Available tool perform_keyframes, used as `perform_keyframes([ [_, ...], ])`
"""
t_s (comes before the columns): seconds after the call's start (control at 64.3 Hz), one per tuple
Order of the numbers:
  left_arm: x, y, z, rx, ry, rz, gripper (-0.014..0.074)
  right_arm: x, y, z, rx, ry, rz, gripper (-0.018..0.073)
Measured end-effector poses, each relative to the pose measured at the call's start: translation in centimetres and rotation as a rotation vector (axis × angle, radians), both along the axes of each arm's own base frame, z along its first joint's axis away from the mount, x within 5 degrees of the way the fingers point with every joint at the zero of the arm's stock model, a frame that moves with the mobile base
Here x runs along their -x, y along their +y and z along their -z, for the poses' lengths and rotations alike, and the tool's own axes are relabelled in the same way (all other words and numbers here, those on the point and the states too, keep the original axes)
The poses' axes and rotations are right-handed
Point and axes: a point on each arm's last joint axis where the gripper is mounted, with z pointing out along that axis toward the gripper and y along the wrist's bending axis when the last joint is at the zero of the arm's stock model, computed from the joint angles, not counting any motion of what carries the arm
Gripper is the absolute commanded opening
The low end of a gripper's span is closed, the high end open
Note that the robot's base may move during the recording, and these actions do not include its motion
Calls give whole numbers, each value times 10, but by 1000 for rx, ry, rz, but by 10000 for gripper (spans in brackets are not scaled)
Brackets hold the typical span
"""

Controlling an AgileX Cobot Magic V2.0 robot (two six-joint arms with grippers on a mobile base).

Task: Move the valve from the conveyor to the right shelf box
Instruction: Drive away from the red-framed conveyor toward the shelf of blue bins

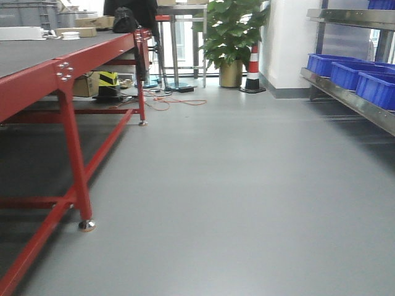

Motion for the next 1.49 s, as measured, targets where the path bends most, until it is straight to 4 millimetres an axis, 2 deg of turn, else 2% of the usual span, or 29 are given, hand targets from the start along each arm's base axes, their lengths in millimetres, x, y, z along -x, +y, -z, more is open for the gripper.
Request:
perform_keyframes([
  [1.493, 0, 0, 0, -3, 0, -1, -111, 0, 0, 0, -2, 0, -1, -152],
])
